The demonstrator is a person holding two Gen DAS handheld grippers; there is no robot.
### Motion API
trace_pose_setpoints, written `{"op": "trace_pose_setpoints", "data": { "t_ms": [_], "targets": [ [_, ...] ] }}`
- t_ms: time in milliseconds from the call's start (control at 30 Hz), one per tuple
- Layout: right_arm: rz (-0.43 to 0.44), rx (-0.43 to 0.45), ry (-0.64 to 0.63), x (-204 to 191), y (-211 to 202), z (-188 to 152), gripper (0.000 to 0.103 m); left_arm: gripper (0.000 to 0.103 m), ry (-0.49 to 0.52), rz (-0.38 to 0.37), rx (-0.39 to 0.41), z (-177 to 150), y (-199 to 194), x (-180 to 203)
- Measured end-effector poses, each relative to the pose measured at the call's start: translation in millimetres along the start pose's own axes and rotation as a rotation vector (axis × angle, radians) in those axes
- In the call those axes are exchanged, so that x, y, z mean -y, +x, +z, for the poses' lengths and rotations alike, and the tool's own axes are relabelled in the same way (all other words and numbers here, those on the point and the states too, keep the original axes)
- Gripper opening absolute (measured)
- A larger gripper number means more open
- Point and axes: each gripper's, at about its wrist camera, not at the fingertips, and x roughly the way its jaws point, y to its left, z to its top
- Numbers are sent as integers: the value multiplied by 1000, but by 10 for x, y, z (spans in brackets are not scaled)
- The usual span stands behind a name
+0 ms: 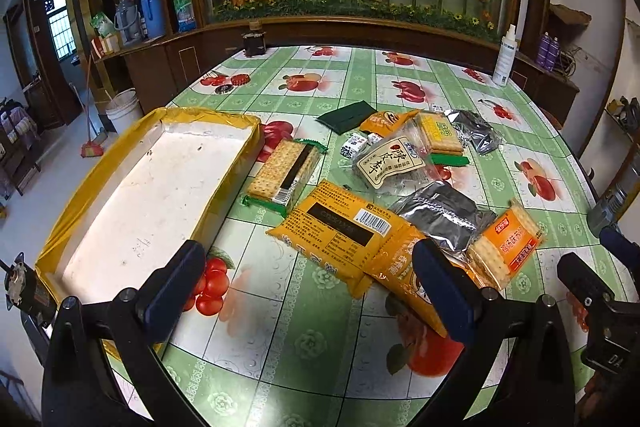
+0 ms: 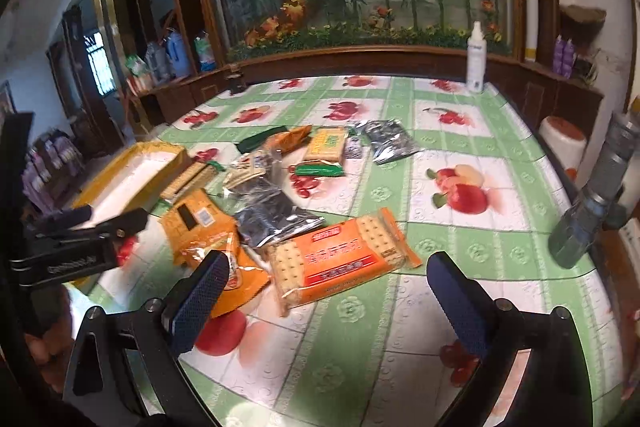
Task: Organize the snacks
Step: 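Move both grippers toward the snack packs on the table, then grasp the yellow biscuit pack with the left gripper while the right grasps the orange cracker pack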
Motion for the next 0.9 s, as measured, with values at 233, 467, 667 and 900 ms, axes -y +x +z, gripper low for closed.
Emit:
{"op": "trace_pose_setpoints", "data": {
  "t_ms": [233,467,667,900],
  "targets": [
    [-250,-6,-72,-130,-40,123,100,103,6,14,-22,-15,34,-20],
    [-294,2,-93,-160,-89,148,100,103,-1,18,-53,-37,68,-25],
    [-288,5,-103,-189,-100,131,100,103,-5,11,-70,-50,93,-4],
    [-53,-95,9,0,110,-17,100,103,-121,-36,-182,8,413,-70]
  ]
}}
